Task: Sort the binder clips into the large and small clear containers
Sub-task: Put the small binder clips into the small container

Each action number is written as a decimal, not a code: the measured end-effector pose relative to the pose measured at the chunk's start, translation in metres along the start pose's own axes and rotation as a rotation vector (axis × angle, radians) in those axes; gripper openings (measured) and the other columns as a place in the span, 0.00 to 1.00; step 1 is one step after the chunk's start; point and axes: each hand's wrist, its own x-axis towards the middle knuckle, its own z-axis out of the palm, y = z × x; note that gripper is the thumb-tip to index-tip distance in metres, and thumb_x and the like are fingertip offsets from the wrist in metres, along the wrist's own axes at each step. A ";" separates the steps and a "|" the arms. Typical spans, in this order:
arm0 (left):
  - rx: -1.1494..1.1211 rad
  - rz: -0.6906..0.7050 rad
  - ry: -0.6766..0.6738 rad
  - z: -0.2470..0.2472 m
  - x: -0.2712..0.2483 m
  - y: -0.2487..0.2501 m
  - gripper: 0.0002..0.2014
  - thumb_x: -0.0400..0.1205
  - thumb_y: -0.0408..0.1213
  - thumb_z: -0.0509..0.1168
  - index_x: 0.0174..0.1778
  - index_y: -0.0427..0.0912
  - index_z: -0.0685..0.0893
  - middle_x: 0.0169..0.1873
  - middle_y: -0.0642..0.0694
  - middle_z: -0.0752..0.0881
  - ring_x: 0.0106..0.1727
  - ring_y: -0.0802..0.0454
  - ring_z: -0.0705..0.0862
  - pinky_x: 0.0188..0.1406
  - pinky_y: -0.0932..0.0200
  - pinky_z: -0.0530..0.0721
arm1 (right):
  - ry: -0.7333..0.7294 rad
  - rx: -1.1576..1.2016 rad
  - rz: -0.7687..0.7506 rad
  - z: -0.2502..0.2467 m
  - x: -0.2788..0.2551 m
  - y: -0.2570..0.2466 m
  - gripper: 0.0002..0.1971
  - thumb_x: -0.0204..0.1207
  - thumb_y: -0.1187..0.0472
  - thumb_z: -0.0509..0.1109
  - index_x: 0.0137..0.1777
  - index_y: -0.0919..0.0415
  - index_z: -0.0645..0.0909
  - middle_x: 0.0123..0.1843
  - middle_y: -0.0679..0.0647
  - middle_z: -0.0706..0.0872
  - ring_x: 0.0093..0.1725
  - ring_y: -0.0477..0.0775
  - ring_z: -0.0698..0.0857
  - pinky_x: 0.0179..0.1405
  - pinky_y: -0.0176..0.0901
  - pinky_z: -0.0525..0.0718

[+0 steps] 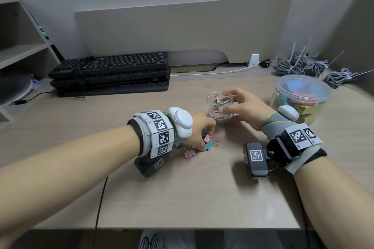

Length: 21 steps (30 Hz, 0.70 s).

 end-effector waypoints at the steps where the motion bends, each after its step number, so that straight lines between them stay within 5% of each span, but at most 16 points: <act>1: -0.016 0.006 0.004 0.000 0.000 0.000 0.16 0.69 0.39 0.78 0.45 0.47 0.78 0.40 0.51 0.78 0.44 0.47 0.78 0.42 0.54 0.79 | -0.001 0.001 0.001 0.000 0.000 0.000 0.29 0.68 0.70 0.78 0.69 0.58 0.76 0.52 0.52 0.86 0.42 0.51 0.84 0.28 0.38 0.73; 6: -0.008 0.030 0.039 0.003 0.006 0.000 0.10 0.73 0.37 0.74 0.38 0.49 0.77 0.28 0.55 0.74 0.38 0.49 0.76 0.33 0.60 0.69 | -0.004 0.023 0.007 0.001 0.000 0.001 0.29 0.70 0.74 0.76 0.71 0.61 0.75 0.51 0.53 0.85 0.43 0.51 0.85 0.24 0.30 0.78; 14: -0.097 0.046 0.060 0.000 0.007 -0.004 0.09 0.74 0.37 0.74 0.35 0.47 0.79 0.27 0.54 0.77 0.32 0.52 0.76 0.35 0.58 0.75 | -0.011 0.061 0.020 0.001 -0.001 0.001 0.28 0.71 0.76 0.74 0.70 0.62 0.74 0.50 0.53 0.85 0.42 0.51 0.85 0.21 0.30 0.79; 18: -0.243 0.022 0.100 -0.008 0.003 -0.011 0.11 0.74 0.34 0.76 0.32 0.47 0.80 0.24 0.55 0.79 0.19 0.67 0.76 0.22 0.71 0.71 | -0.014 0.080 0.019 0.000 0.000 0.003 0.28 0.70 0.77 0.75 0.69 0.61 0.75 0.52 0.56 0.84 0.43 0.53 0.86 0.23 0.34 0.82; 21: -0.375 -0.006 0.171 -0.021 -0.005 -0.018 0.08 0.75 0.29 0.74 0.34 0.42 0.82 0.22 0.54 0.83 0.18 0.63 0.80 0.24 0.66 0.79 | -0.024 0.085 0.020 0.000 0.002 0.004 0.28 0.70 0.77 0.75 0.68 0.61 0.75 0.55 0.58 0.84 0.46 0.55 0.86 0.27 0.38 0.86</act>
